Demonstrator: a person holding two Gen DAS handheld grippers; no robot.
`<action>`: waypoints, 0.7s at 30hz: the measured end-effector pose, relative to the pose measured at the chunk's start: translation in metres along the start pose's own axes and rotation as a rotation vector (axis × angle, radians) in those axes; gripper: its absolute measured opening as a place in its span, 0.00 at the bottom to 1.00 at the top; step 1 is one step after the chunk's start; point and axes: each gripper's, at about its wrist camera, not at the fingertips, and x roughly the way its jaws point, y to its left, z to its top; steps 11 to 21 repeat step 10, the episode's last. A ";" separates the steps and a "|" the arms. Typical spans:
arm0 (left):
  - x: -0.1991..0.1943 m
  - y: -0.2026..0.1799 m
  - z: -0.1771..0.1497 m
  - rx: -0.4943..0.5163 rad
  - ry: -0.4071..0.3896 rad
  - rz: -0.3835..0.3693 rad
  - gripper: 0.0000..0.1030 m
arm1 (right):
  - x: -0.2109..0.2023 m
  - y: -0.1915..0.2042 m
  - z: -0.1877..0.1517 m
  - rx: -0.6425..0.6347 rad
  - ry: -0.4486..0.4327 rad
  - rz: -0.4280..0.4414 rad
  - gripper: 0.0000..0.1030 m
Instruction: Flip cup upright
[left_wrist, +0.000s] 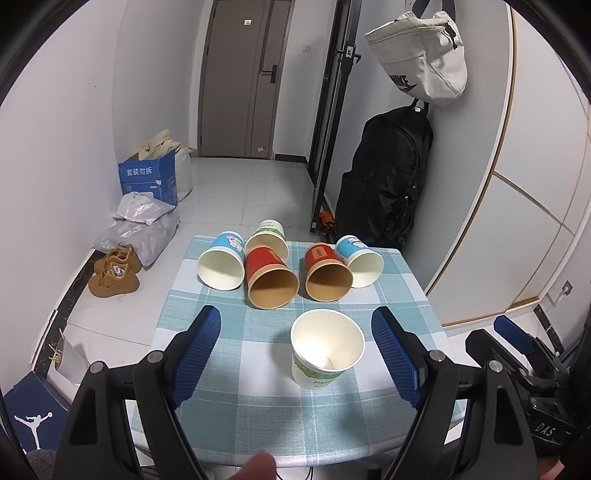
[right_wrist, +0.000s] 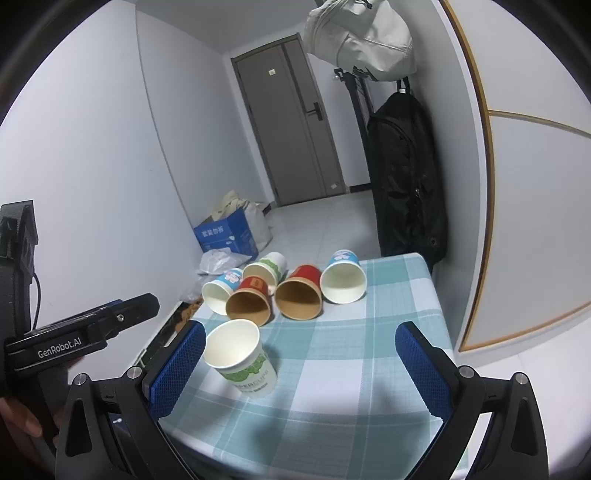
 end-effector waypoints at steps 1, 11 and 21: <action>0.000 0.000 0.000 0.001 0.000 0.003 0.78 | 0.000 0.000 0.000 0.000 0.000 0.000 1.00; 0.000 0.001 -0.002 0.015 -0.034 -0.001 0.78 | 0.004 -0.001 0.000 0.005 0.009 -0.009 1.00; 0.000 0.001 -0.002 0.015 -0.034 -0.001 0.78 | 0.004 -0.001 0.000 0.005 0.009 -0.009 1.00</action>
